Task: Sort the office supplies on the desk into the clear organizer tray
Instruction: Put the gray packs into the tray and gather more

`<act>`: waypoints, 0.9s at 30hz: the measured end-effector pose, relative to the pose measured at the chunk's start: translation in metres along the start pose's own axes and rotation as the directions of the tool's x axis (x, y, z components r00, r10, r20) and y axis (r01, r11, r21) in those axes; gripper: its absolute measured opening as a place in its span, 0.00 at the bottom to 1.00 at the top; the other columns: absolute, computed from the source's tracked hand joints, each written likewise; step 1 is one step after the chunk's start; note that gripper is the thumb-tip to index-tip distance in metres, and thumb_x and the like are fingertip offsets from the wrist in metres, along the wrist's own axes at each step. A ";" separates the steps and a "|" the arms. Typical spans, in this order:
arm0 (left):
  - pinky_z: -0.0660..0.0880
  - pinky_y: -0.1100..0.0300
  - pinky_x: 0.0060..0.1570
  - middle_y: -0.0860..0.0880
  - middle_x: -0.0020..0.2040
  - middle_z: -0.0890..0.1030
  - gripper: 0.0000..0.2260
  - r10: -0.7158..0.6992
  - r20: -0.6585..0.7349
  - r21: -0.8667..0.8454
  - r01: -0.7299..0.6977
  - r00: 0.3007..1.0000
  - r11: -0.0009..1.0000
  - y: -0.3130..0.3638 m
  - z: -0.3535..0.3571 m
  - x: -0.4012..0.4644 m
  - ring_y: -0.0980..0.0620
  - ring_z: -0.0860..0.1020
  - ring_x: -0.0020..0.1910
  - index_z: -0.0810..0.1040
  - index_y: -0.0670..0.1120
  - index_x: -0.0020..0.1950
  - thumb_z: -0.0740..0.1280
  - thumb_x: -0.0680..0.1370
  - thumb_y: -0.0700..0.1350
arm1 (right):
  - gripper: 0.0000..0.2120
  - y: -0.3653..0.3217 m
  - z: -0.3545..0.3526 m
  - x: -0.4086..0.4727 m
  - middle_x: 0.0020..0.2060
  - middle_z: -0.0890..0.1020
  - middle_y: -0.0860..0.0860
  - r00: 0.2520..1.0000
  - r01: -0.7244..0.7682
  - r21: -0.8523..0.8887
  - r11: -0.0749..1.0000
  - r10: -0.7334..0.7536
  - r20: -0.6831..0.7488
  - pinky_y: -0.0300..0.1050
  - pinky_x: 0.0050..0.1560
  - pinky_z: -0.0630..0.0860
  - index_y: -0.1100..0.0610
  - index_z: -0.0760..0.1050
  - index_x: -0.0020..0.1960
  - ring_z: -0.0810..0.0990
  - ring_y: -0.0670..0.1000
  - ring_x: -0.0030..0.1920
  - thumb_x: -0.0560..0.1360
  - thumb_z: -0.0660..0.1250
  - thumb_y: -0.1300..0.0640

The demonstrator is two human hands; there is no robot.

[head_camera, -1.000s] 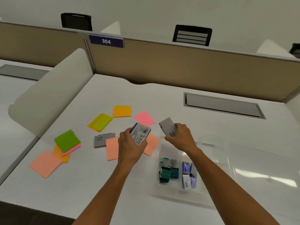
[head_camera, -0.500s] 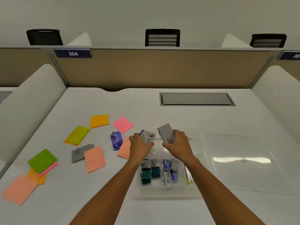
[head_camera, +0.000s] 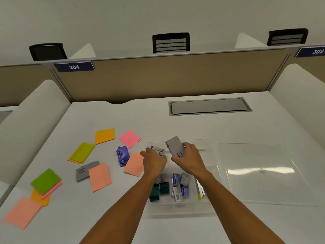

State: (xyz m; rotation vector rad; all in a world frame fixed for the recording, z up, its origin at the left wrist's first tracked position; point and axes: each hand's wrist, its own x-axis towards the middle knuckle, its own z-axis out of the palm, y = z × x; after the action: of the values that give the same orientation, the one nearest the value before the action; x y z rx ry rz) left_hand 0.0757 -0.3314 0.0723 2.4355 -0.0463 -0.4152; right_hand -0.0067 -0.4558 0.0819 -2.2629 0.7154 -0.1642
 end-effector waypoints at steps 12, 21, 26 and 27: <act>0.75 0.51 0.56 0.39 0.66 0.66 0.34 -0.044 -0.020 0.152 0.046 0.999 0.987 0.004 0.018 -0.017 0.40 0.73 0.61 0.60 0.41 0.72 0.66 0.74 0.60 | 0.35 -0.008 0.003 -0.003 0.54 0.72 0.49 0.999 0.033 0.056 0.998 -0.035 0.028 0.48 0.51 0.79 0.51 0.68 0.66 0.74 0.49 0.52 0.64 0.67 0.35; 0.76 0.52 0.55 0.43 0.61 0.75 0.22 0.019 0.004 0.256 -0.020 1.000 0.966 -0.006 0.011 -0.018 0.43 0.75 0.57 0.71 0.42 0.65 0.64 0.77 0.55 | 0.35 -0.015 0.005 0.001 0.52 0.74 0.51 1.000 0.009 0.043 0.999 -0.010 0.012 0.48 0.47 0.80 0.53 0.70 0.64 0.75 0.50 0.49 0.63 0.67 0.34; 0.75 0.56 0.51 0.45 0.55 0.79 0.14 0.161 -0.063 0.344 -0.130 0.985 0.930 -0.012 -0.009 -0.011 0.46 0.76 0.52 0.76 0.44 0.58 0.67 0.76 0.49 | 0.36 -0.024 0.013 0.001 0.52 0.76 0.52 0.999 -0.011 0.028 1.000 0.010 0.041 0.47 0.46 0.81 0.54 0.71 0.62 0.77 0.51 0.47 0.63 0.67 0.33; 0.75 0.56 0.51 0.45 0.57 0.78 0.14 0.167 -0.084 0.338 -0.130 0.982 0.932 -0.015 -0.013 -0.009 0.47 0.76 0.53 0.75 0.45 0.59 0.68 0.76 0.48 | 0.35 -0.026 0.015 0.001 0.52 0.76 0.52 0.998 -0.008 0.026 1.000 0.007 0.054 0.46 0.45 0.81 0.54 0.71 0.62 0.78 0.51 0.47 0.64 0.68 0.34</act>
State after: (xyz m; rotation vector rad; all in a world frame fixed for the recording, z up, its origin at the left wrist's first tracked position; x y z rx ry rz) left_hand 0.0697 -0.3102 0.0751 2.7592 -0.2715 -0.2155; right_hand 0.0104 -0.4320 0.0889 -2.2314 0.6890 -0.1074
